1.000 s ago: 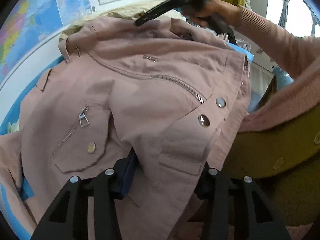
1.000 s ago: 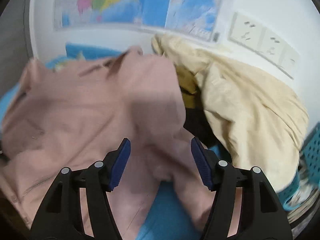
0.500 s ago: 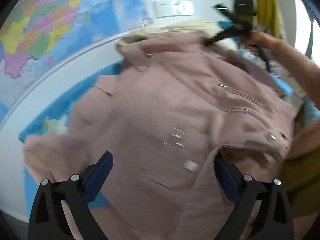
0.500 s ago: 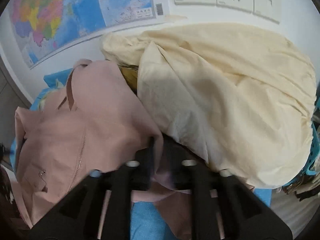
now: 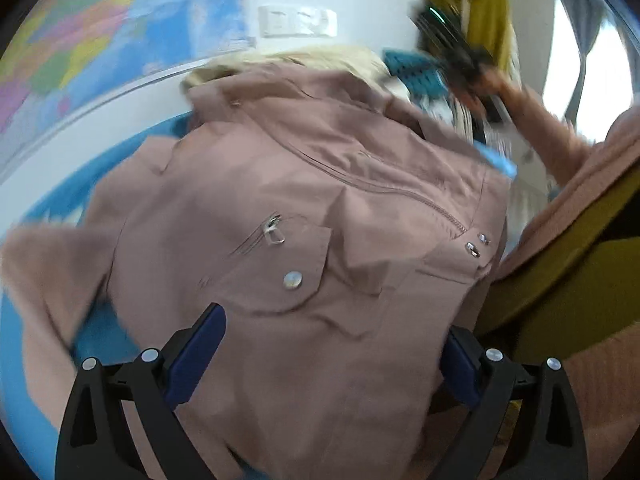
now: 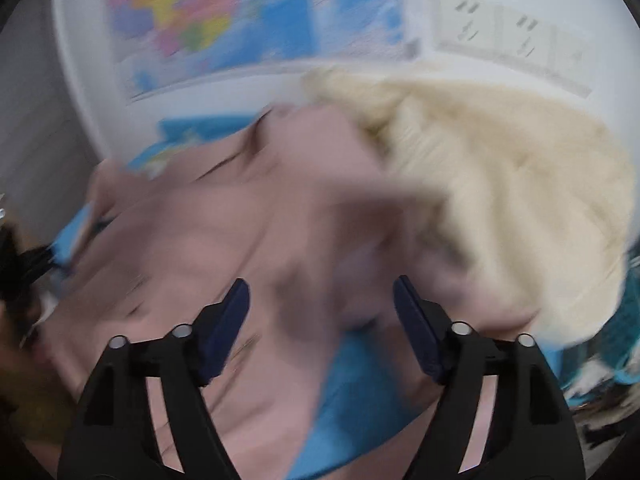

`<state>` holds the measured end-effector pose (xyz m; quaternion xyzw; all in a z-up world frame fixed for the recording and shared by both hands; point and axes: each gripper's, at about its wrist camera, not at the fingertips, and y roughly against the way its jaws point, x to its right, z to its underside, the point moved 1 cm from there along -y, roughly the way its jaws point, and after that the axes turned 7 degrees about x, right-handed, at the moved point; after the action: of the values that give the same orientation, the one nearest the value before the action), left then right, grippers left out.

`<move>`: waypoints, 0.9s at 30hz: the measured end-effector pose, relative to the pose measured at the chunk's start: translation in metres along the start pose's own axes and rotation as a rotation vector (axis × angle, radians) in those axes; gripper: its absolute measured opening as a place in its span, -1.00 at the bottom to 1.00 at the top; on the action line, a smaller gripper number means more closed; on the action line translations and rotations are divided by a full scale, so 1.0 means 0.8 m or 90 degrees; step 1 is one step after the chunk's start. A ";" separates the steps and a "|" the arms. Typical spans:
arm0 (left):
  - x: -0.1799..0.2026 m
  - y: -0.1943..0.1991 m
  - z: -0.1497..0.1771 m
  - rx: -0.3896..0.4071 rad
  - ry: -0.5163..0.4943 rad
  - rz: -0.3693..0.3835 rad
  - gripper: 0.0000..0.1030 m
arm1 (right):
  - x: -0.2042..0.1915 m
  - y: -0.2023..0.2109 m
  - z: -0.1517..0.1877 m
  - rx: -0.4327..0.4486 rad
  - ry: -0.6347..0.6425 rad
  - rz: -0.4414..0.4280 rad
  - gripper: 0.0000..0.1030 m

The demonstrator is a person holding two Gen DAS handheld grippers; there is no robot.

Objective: Fold large clothes

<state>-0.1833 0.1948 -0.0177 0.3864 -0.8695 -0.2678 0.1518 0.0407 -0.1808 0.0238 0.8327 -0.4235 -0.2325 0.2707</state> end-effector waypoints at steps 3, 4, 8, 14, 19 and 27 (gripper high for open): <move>-0.019 0.039 0.008 0.078 0.064 0.010 0.87 | -0.018 -0.015 0.046 -0.065 -0.007 -0.038 0.65; -0.020 0.046 0.010 0.095 0.077 0.011 0.87 | -0.020 -0.026 0.067 -0.098 -0.017 -0.039 0.60; -0.031 0.056 0.009 0.112 0.128 -0.014 0.86 | -0.014 -0.044 0.104 -0.134 -0.054 -0.039 -0.47; 0.003 -0.025 0.030 -0.075 0.059 -0.102 0.67 | 0.014 -0.016 0.102 -0.077 -0.093 -0.011 -0.96; -0.015 -0.029 0.034 -0.056 0.107 -0.119 0.82 | 0.007 -0.030 0.116 -0.105 -0.112 -0.055 0.11; -0.124 -0.062 -0.005 -0.063 0.248 -0.241 0.87 | 0.028 0.018 0.078 0.031 -0.135 0.027 0.28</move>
<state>-0.0870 0.2404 -0.0495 0.5782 -0.7220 -0.2543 0.2824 0.0059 -0.2226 -0.0164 0.8008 -0.4727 -0.3029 0.2087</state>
